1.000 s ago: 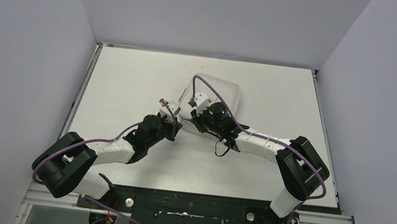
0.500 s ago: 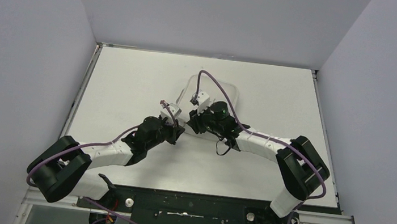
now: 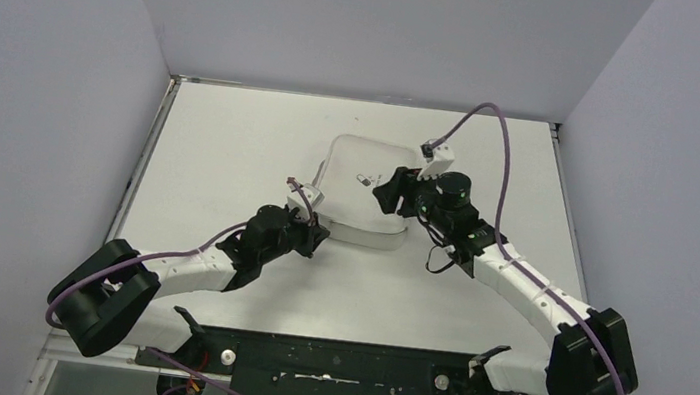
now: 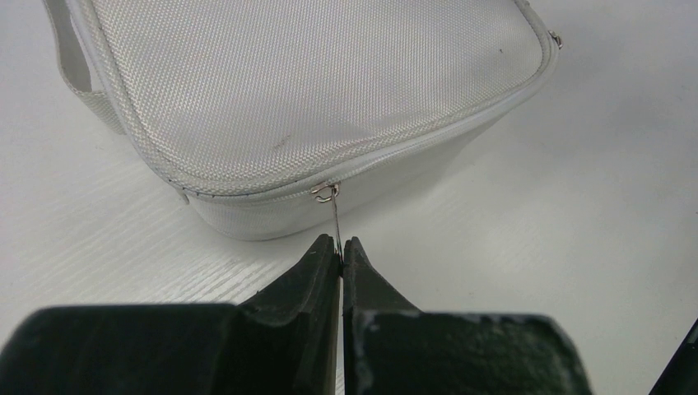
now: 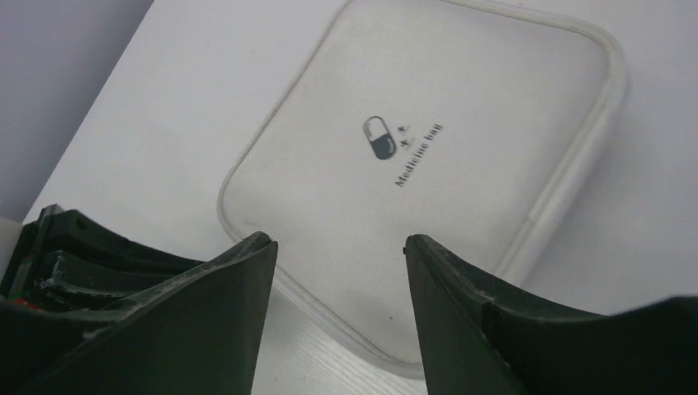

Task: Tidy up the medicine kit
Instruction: Zip the medicine box at the center of the board.

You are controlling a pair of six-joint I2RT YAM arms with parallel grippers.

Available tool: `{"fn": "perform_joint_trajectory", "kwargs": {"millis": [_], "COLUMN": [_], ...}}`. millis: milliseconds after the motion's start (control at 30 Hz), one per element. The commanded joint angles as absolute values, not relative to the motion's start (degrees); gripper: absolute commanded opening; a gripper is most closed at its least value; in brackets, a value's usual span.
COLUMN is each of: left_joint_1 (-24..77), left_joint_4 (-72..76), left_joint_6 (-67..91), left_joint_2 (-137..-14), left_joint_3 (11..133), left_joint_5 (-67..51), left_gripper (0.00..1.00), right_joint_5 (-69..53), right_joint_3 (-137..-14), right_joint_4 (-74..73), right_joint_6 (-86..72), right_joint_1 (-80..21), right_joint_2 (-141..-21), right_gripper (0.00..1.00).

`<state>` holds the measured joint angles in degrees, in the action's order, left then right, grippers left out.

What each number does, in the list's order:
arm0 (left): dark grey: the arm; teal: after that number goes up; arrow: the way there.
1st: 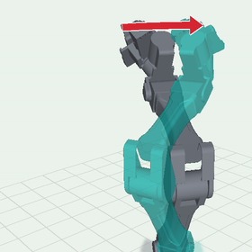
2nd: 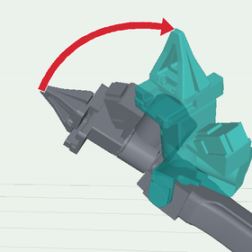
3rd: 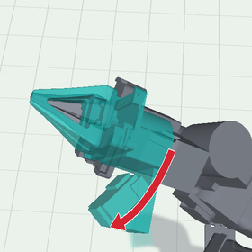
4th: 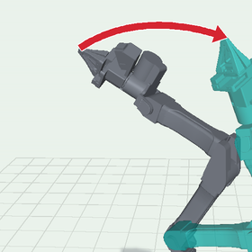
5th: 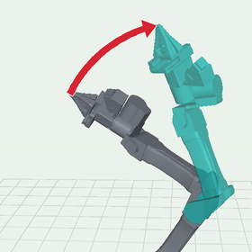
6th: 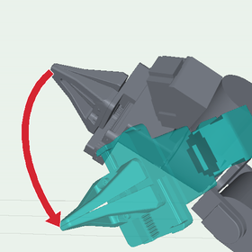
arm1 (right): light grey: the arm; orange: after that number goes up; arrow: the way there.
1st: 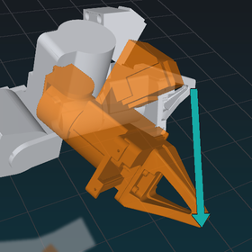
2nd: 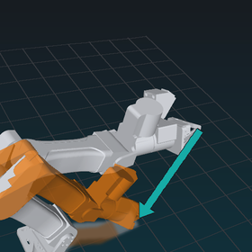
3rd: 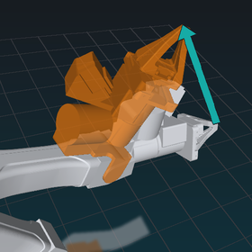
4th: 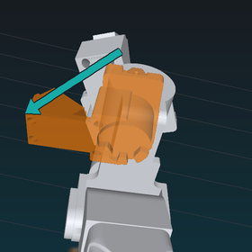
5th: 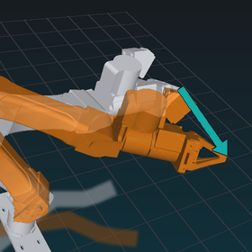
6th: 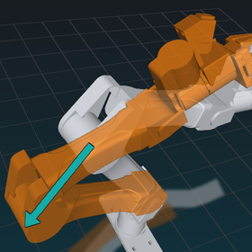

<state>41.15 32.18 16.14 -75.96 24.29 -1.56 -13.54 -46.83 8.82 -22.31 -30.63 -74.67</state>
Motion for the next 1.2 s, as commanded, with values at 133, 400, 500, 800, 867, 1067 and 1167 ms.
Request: {"fn": "perform_joint_trajectory", "kwargs": {"millis": [133,400,500,800,867,1067,1167], "left_joint_1": [41.1,41.3,42.5,45.8,46.5,47.8,48.3], "left_joint_4": [37.3,33.9,36.8,40.4,40.8,43.1,43.3], "left_joint_6": [19.7,21.0,22.3,21.8,21.3,21.7,21.4], "left_joint_2": [-74.9,-76.3,-77.2,-81.8,-82.4,-84.1,-84.1], "left_joint_3": [26.2,28.8,27.6,30.3,31.2,32.2,32.0], "left_joint_5": [-1.5,-3.8,-4.5,-5.9,-6.0,-8.4,-8.6], "left_gripper": [0.00,0.00,0.00,0.00,0.00,0.00,0.00], "right_joint_5": [-7.1,-11.1,-12.4,-6.7,-3.5,0.6,3.6], "right_joint_3": [-41.5,-36.1,-32.0,-29.6,-29.9,-29.8,-30.7], "right_joint_4": [0.8,7.3,12.9,21.3,21.7,27.0,29.0], "right_joint_6": [-36.8,-43.5,-49.5,-61.5,-64.0,-72.4,-74.3], "right_joint_1": [-18.9,-17.6,-18.7,-25.8,-28.6,-36.3,-40.3], "right_joint_2": [-71.2,-74.5,-75.2,-77.0,-77.4,-80.8,-83.0], "right_gripper": [0.59,0.56,0.55,0.43,0.42,0.31,0.29]}}
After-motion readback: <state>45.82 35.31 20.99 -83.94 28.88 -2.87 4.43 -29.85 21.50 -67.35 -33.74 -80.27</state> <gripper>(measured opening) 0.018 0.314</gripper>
